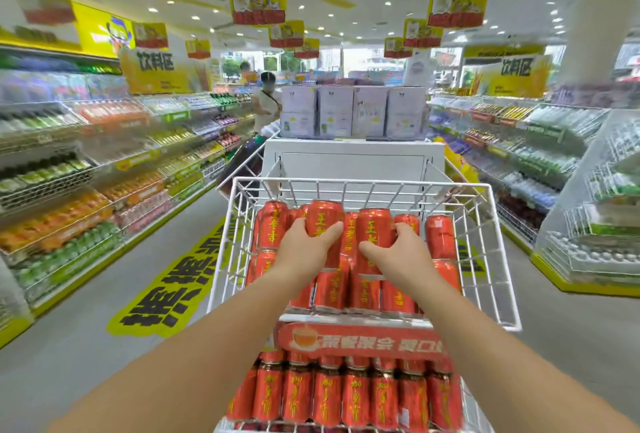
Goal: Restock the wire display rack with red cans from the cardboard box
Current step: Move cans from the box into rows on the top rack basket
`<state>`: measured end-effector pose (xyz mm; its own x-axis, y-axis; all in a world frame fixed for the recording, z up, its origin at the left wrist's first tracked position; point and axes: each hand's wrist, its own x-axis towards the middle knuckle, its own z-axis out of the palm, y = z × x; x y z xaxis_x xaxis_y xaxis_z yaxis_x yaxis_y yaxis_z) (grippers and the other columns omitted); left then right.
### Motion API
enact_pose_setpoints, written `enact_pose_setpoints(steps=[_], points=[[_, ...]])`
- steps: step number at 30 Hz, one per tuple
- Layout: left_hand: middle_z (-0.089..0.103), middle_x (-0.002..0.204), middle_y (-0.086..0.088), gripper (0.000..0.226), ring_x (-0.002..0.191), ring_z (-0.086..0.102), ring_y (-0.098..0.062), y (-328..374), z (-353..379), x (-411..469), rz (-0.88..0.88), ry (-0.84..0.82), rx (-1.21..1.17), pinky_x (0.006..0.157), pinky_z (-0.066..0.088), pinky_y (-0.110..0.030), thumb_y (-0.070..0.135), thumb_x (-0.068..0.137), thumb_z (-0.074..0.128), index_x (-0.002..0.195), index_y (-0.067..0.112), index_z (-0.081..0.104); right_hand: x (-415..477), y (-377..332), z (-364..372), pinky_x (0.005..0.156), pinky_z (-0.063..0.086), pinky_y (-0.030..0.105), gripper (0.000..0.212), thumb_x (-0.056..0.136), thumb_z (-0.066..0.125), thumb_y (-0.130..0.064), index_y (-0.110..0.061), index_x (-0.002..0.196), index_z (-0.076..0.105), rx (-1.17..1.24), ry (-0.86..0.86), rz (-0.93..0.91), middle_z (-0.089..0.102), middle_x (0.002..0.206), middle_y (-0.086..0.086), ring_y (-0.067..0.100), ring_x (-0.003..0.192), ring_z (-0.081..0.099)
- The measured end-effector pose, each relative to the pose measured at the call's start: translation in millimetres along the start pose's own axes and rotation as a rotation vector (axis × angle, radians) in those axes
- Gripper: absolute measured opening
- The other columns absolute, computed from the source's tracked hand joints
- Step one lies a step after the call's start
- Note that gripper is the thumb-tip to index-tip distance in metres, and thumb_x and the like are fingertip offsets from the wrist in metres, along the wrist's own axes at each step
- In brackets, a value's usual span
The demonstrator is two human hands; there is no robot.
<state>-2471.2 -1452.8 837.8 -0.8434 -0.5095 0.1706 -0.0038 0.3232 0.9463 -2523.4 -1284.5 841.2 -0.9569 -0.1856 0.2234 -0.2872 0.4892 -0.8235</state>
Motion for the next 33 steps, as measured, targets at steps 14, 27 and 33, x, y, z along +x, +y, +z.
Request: enact_pose_setpoints(steps=[14, 27, 33], points=[[0.071, 0.097, 0.010, 0.032, 0.094, 0.067, -0.015, -4.3, 56.7, 78.0, 0.009, 0.184, 0.258, 0.089, 0.052, -0.035, 0.048, 0.082, 0.077, 0.100, 0.024, 0.066, 120.3, 49.8, 18.4, 0.073, 0.041, 0.029, 0.037, 0.078, 0.075, -0.049, -0.026, 0.101, 0.056, 0.022, -0.072, 0.003, 0.064, 0.094, -0.005, 0.017, 0.085, 0.061], [0.065, 0.108, -0.011, 0.052, 0.111, 0.059, -0.030, -10.1, 75.7, 95.8, 0.030, 0.188, 0.615, 0.095, 0.049, -0.042, 0.055, 0.083, 0.071, 0.109, 0.011, 0.066, 134.9, 69.0, 38.0, 0.093, 0.047, 0.032, 0.078, 0.077, 0.073, -0.055, -0.010, 0.136, 0.049, -0.077, -0.072, -0.038, 0.063, 0.122, 0.006, 0.028, 0.118, 0.060], [0.046, 0.128, -0.011, 0.061, 0.125, 0.042, -0.030, -19.7, 82.5, 93.6, 0.122, 0.200, 0.822, 0.106, 0.039, -0.038, 0.058, 0.094, 0.058, 0.140, 0.018, 0.052, 137.9, 70.6, 38.5, 0.111, 0.040, 0.036, 0.093, 0.077, 0.069, -0.062, -0.008, 0.147, 0.042, -0.138, -0.079, -0.091, 0.050, 0.140, 0.009, 0.025, 0.135, 0.044]])
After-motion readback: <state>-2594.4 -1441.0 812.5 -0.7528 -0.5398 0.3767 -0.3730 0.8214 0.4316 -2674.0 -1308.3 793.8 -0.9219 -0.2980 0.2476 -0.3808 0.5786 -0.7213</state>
